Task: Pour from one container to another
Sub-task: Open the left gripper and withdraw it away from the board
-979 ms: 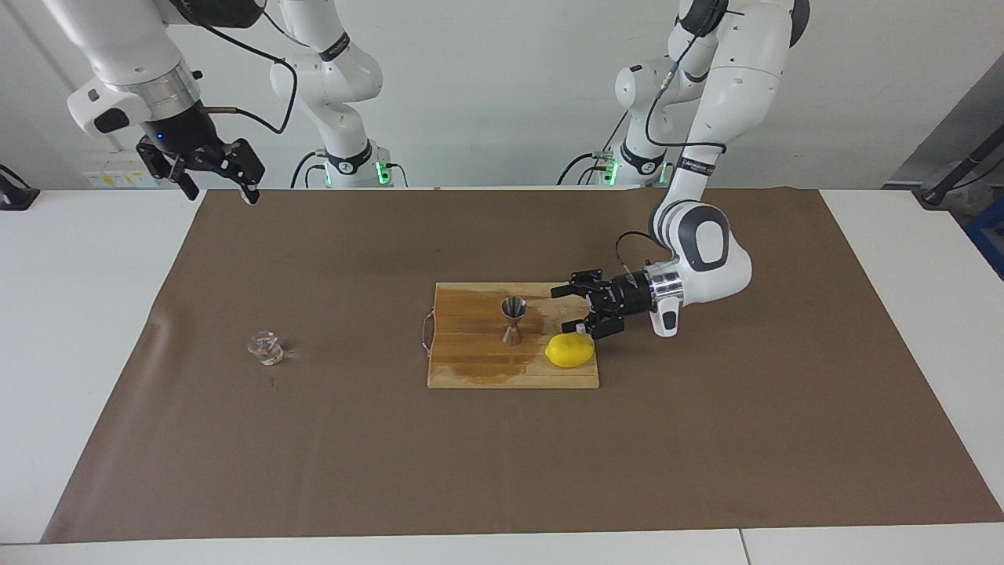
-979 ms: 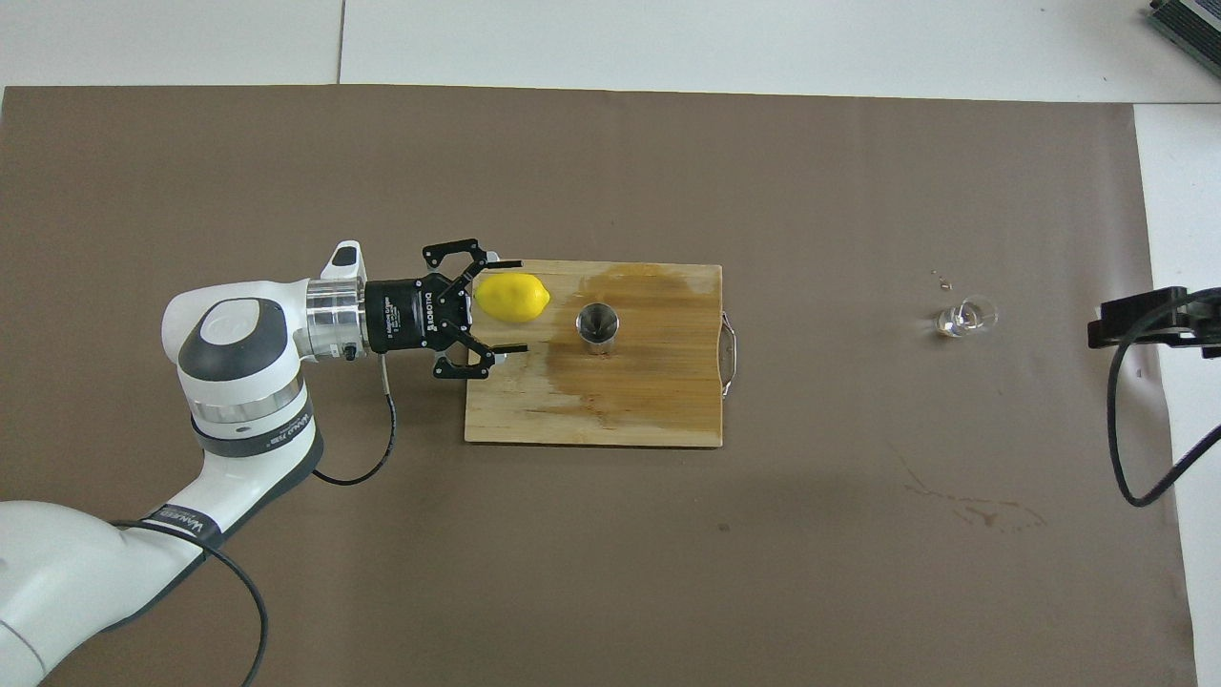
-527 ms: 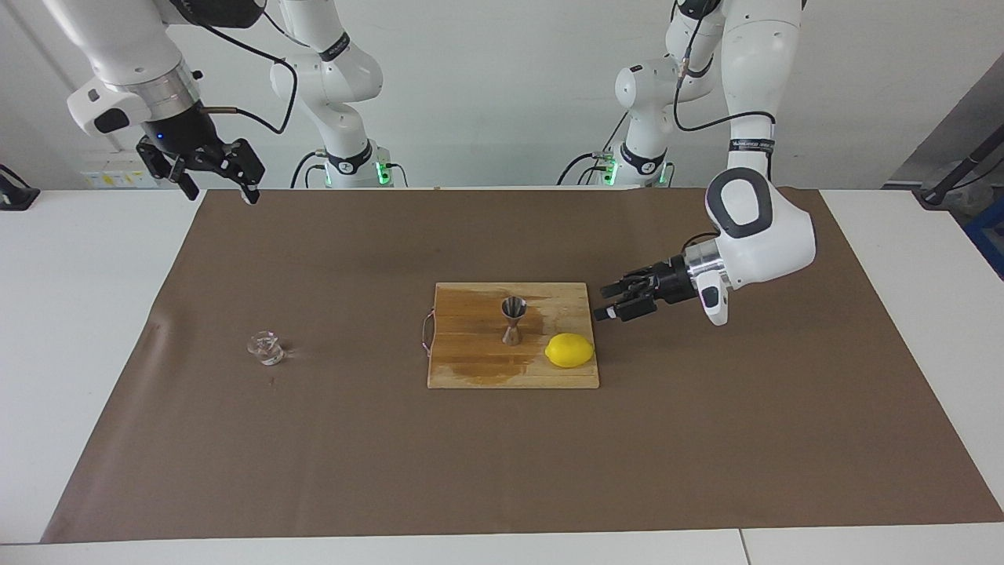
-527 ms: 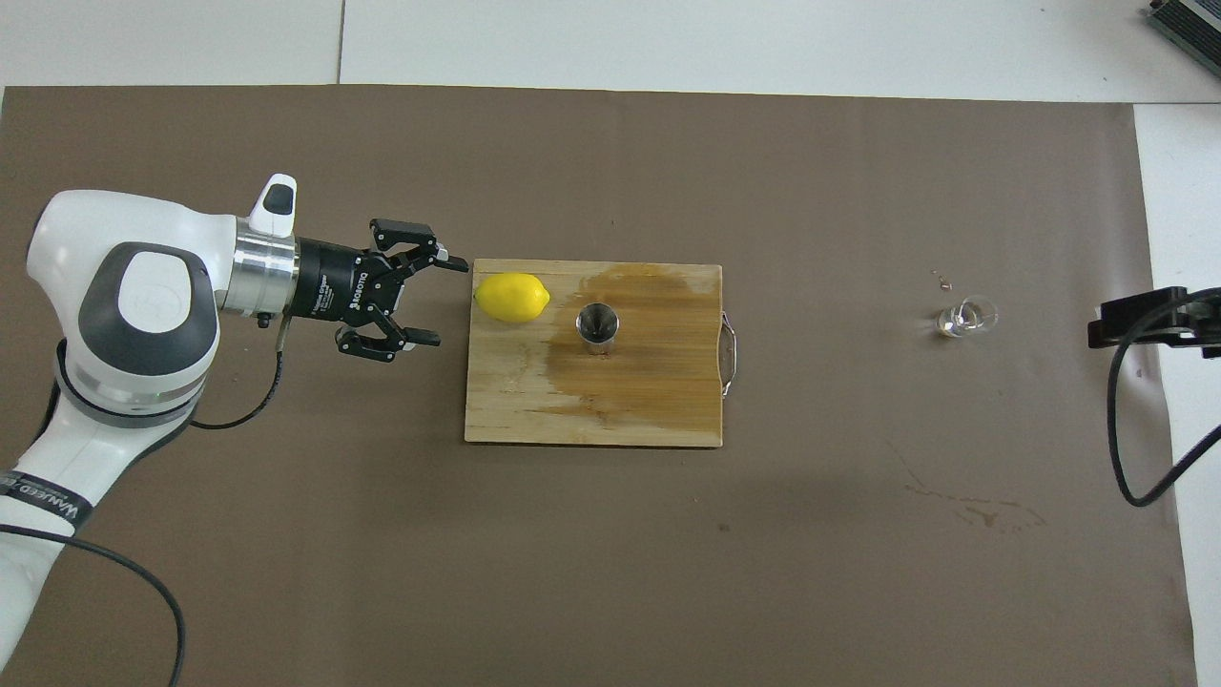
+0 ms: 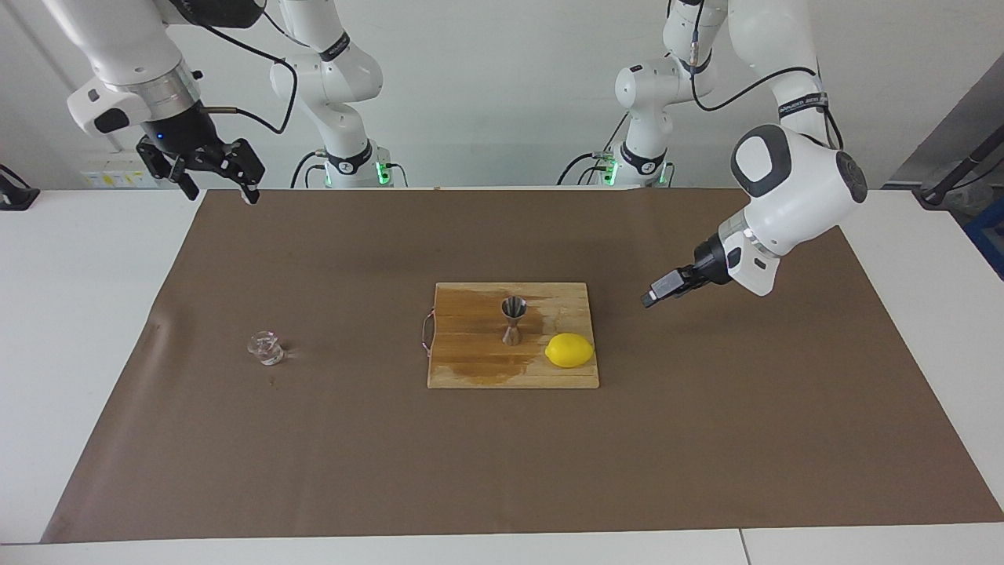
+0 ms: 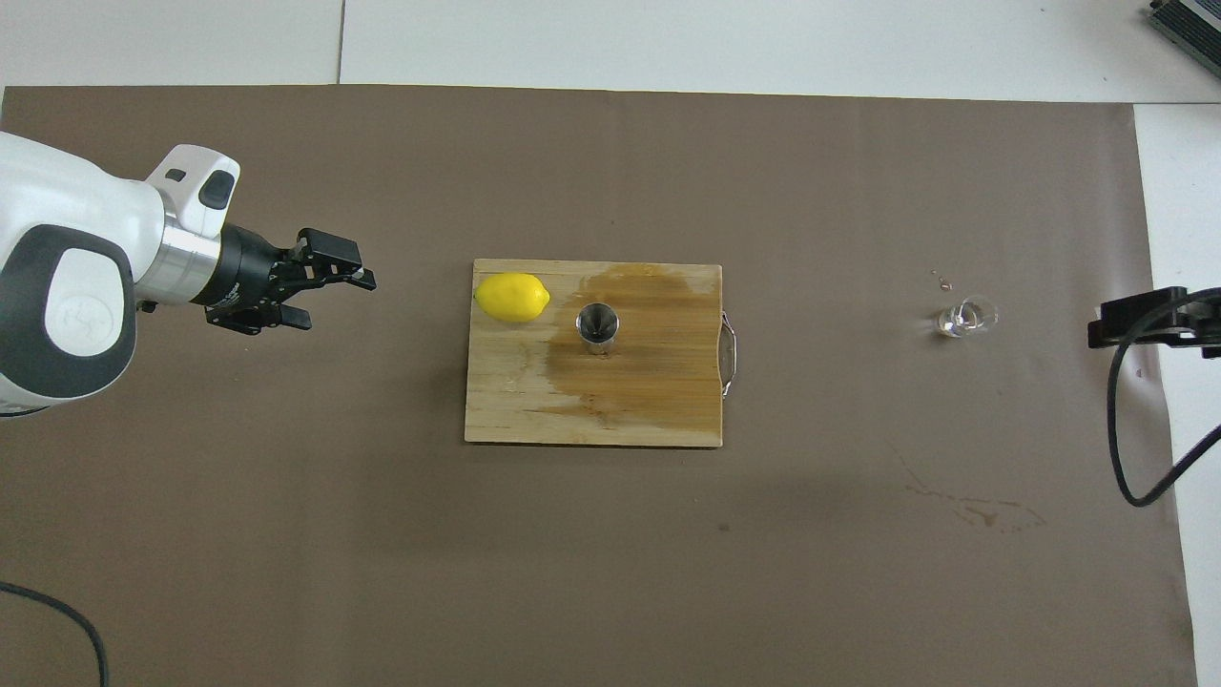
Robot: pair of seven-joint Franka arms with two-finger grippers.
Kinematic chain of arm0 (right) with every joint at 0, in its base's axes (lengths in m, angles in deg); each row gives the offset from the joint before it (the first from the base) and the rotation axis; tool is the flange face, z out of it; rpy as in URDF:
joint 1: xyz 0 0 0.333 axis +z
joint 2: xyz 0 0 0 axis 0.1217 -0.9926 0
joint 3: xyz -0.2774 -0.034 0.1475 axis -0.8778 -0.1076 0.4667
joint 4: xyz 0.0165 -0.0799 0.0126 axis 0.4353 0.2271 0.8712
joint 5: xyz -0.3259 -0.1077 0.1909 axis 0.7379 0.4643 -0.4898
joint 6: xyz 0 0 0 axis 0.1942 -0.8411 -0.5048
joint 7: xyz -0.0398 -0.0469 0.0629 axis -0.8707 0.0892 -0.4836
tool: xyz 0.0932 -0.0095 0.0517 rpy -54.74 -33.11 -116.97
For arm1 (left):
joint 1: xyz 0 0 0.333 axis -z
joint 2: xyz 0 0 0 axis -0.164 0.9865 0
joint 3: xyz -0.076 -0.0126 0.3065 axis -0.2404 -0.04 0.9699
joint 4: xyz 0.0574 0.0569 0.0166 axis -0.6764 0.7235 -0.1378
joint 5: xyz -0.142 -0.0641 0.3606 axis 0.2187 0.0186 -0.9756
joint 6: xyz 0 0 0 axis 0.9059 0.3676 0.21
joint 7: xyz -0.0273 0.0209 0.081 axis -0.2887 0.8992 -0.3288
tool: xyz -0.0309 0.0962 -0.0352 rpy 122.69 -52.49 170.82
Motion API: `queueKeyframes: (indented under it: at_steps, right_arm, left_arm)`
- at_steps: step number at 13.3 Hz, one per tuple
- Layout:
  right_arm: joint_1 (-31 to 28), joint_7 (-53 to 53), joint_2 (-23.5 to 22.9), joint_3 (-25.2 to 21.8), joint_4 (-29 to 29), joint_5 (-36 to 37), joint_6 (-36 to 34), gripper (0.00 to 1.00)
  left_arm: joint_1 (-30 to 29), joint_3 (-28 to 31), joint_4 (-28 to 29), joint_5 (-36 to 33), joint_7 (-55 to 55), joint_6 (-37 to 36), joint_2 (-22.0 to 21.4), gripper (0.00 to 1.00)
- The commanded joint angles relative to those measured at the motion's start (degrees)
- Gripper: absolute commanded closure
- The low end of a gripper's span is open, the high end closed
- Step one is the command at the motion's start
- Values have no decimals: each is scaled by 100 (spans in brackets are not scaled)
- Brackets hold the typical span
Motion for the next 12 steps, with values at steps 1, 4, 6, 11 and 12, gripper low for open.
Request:
queueKeyframes:
  at_steps: [1, 4, 6, 11, 12]
  right_arm:
    - [5, -55, 128, -6, 151, -107, 78, 0]
    - [5, -55, 128, -6, 151, -107, 87, 0]
    - [5, -55, 137, -6, 151, -107, 87, 0]
    - [5, -55, 137, -6, 151, -107, 78, 0]
    - [5, -55, 128, -6, 151, -107, 78, 0]
  left_arm:
    - [38, 27, -729, -967, 154, -721, -77, 0]
    - [99, -35, -1250, -1987, 713, -1031, -287, 0]
    - [29, 9, -1250, -2007, 1347, -1022, -577, 0]
    - [117, -43, -1198, -1998, 701, -1636, -1114, 0]
    - [143, -96, -1189, -1998, 533, -1750, -1167, 0]
